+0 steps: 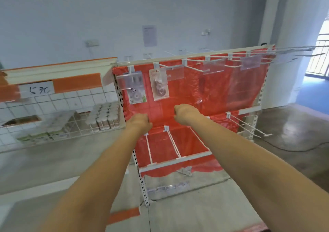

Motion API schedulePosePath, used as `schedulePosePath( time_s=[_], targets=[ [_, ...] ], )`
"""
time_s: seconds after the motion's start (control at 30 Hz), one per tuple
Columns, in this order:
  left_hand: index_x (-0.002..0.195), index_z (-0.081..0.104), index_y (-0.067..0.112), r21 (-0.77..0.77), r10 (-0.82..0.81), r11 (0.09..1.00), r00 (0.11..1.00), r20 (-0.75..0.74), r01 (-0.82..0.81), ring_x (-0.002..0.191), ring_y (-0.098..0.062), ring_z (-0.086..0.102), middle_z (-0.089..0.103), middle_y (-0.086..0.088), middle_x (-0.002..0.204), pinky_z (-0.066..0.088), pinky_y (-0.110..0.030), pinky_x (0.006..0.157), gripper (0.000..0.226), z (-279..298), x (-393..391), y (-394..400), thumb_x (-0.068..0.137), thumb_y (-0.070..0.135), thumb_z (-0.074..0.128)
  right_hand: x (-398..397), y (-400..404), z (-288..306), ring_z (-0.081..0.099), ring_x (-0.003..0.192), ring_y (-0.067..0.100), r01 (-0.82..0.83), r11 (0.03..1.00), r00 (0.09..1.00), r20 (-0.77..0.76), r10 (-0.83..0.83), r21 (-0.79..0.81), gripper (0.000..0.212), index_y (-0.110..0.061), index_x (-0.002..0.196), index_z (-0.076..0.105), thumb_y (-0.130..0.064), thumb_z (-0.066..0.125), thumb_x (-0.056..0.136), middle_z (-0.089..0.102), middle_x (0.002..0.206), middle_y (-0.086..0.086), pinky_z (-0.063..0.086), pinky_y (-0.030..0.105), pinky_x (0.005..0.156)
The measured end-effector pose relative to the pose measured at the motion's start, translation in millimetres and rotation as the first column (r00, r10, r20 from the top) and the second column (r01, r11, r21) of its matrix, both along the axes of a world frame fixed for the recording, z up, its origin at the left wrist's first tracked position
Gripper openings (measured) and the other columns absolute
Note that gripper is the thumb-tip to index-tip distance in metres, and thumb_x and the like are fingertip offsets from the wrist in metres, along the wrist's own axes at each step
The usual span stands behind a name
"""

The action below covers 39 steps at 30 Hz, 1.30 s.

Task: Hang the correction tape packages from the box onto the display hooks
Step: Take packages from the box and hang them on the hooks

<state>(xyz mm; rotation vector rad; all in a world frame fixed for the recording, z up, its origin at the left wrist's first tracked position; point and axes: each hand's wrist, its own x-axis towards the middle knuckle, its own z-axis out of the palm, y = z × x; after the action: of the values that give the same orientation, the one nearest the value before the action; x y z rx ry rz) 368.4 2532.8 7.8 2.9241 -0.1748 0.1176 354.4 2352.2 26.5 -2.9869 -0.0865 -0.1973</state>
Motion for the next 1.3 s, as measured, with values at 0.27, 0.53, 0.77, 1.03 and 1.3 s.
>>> schedulePosePath(
  time_s=[0.27, 0.53, 0.77, 1.03, 1.3],
  targets=[
    [0.109, 0.062, 0.013, 0.042, -0.006, 0.999, 0.999, 0.034, 0.005, 0.101, -0.030, 0.060, 0.065, -0.010, 0.110, 0.050, -0.037, 0.084, 0.026, -47, -115, -40, 0.092, 0.024, 0.047, -101, -20, -47, 0.053, 0.115, 0.035, -0.151, 0.988, 0.988, -0.039, 0.150, -0.030, 0.033, -0.005, 0.122, 0.053, -0.017, 0.047, 0.092, 0.056, 0.124, 0.017, 0.045, 0.040, 0.091],
    [0.106, 0.064, 0.009, -0.004, 0.033, 0.999, 0.991, -0.127, -0.033, 0.101, -0.033, 0.060, 0.066, -0.014, 0.109, 0.049, -0.039, 0.088, 0.025, -161, -188, -55, 0.092, 0.017, 0.044, -172, -36, -158, 0.050, 0.118, 0.033, -0.085, 0.995, 0.974, -0.216, 0.072, -0.050, 0.034, -0.006, 0.125, 0.050, -0.008, 0.044, 0.092, 0.053, 0.127, 0.014, 0.043, 0.037, 0.087],
    [0.109, 0.062, 0.011, 0.074, 0.089, 0.994, 0.973, -0.214, -0.075, 0.101, -0.032, 0.061, 0.065, -0.014, 0.110, 0.048, -0.038, 0.081, 0.028, -251, -213, -35, 0.097, 0.021, 0.039, -189, -48, -259, 0.051, 0.117, 0.030, -0.032, 0.997, 0.909, -0.417, 0.003, -0.063, 0.032, -0.008, 0.126, 0.049, -0.012, 0.042, 0.095, 0.052, 0.129, 0.013, 0.043, 0.035, 0.087],
    [0.110, 0.062, 0.012, 0.102, 0.105, 0.992, 0.937, -0.335, -0.075, 0.100, -0.030, 0.059, 0.065, -0.011, 0.108, 0.050, -0.038, 0.085, 0.029, -379, -214, -9, 0.097, 0.022, 0.039, -196, -56, -391, 0.051, 0.116, 0.029, -0.016, 0.997, 0.836, -0.548, -0.026, -0.073, 0.029, -0.009, 0.123, 0.048, -0.013, 0.042, 0.095, 0.053, 0.126, 0.011, 0.043, 0.035, 0.088],
    [0.102, 0.063, 0.016, 0.133, 0.038, 0.991, 0.884, -0.465, 0.027, 0.087, -0.021, 0.061, 0.066, -0.003, 0.096, 0.053, -0.036, 0.079, 0.022, -557, -218, -4, 0.097, 0.024, 0.043, -208, -70, -575, 0.059, 0.107, 0.027, 0.081, 0.994, 0.768, -0.631, -0.111, -0.075, 0.032, -0.018, 0.122, 0.055, -0.020, 0.041, 0.093, 0.061, 0.119, 0.006, 0.048, 0.036, 0.076]
  ],
)
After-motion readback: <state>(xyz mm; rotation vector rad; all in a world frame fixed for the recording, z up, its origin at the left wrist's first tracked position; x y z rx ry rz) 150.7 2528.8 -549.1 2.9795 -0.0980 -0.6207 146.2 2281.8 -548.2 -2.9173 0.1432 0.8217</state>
